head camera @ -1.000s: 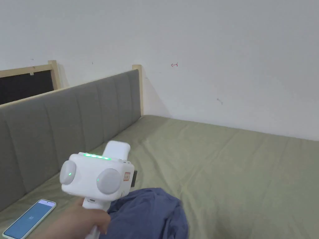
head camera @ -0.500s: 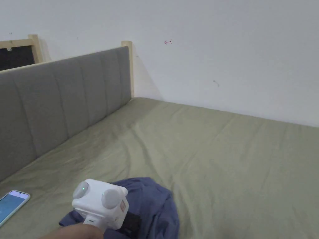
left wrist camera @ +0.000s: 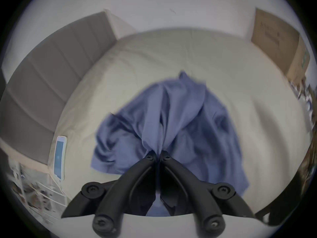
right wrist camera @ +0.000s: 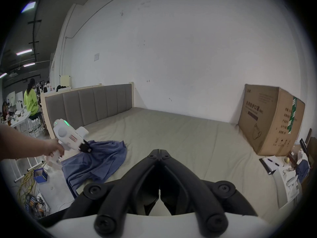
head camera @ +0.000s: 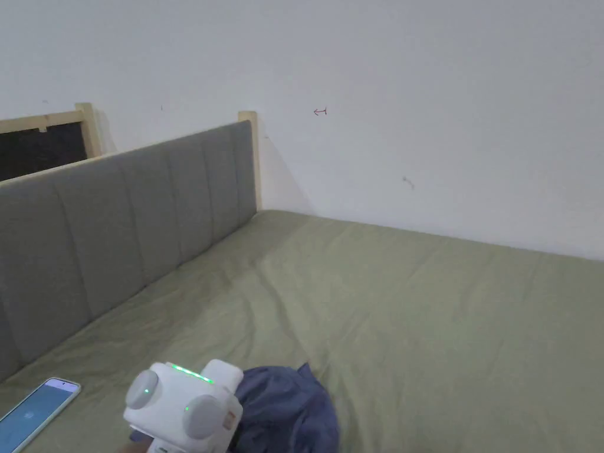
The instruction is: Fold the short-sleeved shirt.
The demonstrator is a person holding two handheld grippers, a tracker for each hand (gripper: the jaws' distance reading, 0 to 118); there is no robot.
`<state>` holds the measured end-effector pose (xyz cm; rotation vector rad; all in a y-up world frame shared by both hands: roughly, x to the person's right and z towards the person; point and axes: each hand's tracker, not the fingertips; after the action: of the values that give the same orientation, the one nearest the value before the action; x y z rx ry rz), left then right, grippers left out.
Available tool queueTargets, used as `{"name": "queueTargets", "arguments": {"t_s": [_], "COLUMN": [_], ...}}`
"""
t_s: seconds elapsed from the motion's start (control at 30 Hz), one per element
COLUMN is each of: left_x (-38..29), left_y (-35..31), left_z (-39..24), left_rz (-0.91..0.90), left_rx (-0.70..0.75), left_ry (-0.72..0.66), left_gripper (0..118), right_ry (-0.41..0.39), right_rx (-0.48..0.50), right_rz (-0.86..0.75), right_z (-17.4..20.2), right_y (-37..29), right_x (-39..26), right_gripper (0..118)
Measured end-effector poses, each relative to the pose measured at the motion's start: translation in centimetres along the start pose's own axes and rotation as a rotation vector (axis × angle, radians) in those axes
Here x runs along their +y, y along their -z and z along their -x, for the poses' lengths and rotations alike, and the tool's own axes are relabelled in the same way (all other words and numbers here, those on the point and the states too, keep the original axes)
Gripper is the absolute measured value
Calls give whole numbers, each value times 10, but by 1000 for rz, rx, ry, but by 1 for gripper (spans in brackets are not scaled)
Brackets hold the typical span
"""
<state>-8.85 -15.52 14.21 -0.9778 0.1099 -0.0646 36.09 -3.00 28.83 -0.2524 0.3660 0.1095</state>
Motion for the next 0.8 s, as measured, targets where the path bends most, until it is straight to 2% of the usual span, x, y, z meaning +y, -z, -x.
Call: {"name": "queueTargets", "arguments": {"t_s": [0.1, 0.23, 0.3, 0.43, 0.57, 0.7, 0.8], "left_x": [15, 48, 64, 96, 129, 149, 155], "left_y": [-70, -165, -217, -327, -395, -408, -383], "left_z": [21, 33, 20, -50, -123, -189, -242], "left_rz": [-153, -250, -365, -566, -669, -700, -673], "left_rx": [-30, -3, -15, -41, -114, -229, -297], "left_ry": [-89, -148, -90, 71, 201, 321, 404], "left_gripper": [0, 0, 0, 0, 0, 0, 0], "right_ry": [18, 64, 90, 162, 196, 206, 214], "right_rx": [-27, -58, -77, -110, -149, -181, -211], "right_rz": [-79, -117, -124, -144, -182, -214, -231], "right_z": [-13, -34, -45, -68, -86, -100, -111], "right_y": [-22, -40, -45, -58, -79, -99, -114], "right_x": [7, 8, 8, 9, 8, 6, 2], "right_gripper": [0, 0, 0, 0, 0, 0, 0]}}
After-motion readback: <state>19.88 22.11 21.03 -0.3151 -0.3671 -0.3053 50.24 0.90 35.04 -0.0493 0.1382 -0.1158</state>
